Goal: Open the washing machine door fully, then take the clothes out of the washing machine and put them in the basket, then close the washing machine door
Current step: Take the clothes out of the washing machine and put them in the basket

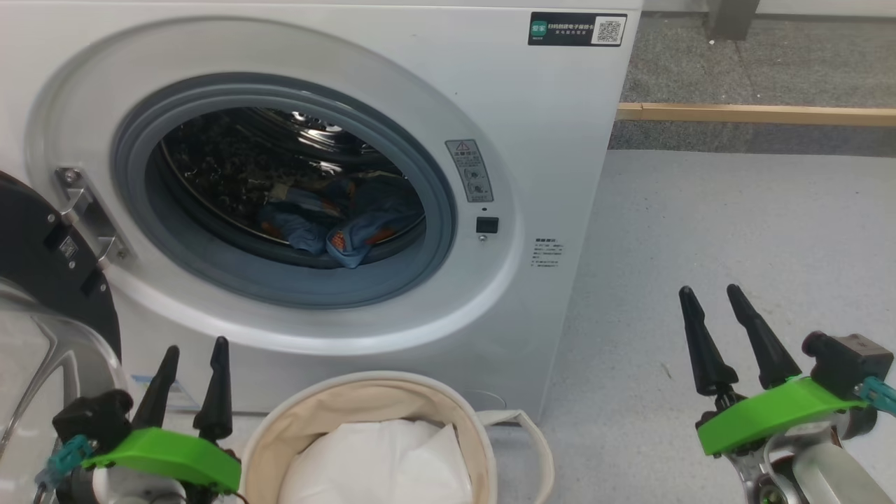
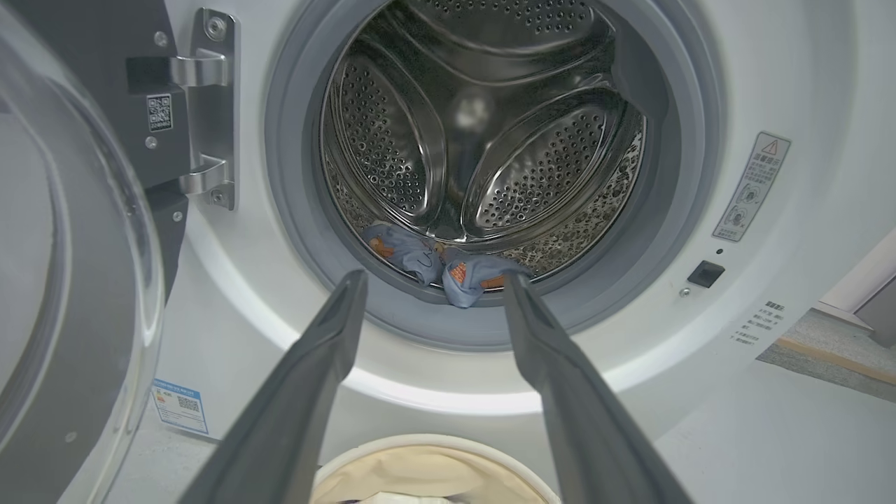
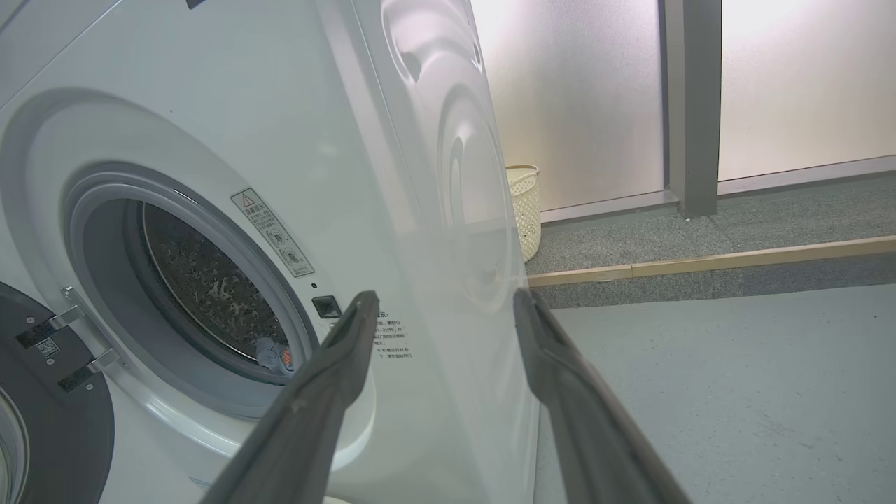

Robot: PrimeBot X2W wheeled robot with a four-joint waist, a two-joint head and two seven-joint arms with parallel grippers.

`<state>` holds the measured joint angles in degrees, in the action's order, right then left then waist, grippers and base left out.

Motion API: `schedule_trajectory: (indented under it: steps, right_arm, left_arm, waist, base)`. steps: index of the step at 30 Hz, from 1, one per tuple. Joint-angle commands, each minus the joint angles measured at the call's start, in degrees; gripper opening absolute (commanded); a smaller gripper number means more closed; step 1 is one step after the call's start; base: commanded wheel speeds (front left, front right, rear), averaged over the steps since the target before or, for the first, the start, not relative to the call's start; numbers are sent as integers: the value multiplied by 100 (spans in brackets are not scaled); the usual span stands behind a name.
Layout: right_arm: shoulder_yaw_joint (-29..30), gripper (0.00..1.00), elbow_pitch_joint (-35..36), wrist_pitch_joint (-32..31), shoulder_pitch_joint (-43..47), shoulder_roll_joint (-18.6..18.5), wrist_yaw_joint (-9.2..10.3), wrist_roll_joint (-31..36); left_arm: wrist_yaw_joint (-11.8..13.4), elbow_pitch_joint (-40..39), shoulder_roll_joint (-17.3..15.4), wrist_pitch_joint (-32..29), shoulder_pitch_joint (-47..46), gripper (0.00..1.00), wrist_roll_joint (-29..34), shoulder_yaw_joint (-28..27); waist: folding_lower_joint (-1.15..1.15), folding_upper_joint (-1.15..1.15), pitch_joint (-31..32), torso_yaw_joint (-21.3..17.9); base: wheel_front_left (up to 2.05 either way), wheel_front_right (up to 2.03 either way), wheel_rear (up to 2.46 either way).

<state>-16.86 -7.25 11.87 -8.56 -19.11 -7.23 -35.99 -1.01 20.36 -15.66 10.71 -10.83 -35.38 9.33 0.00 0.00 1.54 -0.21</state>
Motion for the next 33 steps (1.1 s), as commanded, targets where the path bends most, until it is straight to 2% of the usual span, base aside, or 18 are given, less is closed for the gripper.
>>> schedule_trajectory:
  steps: [1,20,27,33]
  right_arm:
    - [-72,100,147,39,-92,-84,-25,-21]
    - [-18,100,162,-6,-127,-35,-25,85]
    - [101,100,246,-12,-194,-63,-25,90]
    - [240,100,336,3,-289,-117,-25,117]
  left_arm:
    - [38,-136,-140,83,-392,100,76,-191]
    - [56,130,-31,314,-676,100,283,-44]
    - [8,446,135,346,-1101,100,318,70]
    - [-69,1025,233,371,-1600,100,396,176]
  waist:
    - [0,0,-7,-7]
    - [0,0,-164,-199]
    - [0,0,-457,-342]
    - [0,0,-754,-487]
  base:
    - [0,0,0]
    - [0,0,0]
    - [0,0,0]
    - [0,0,0]
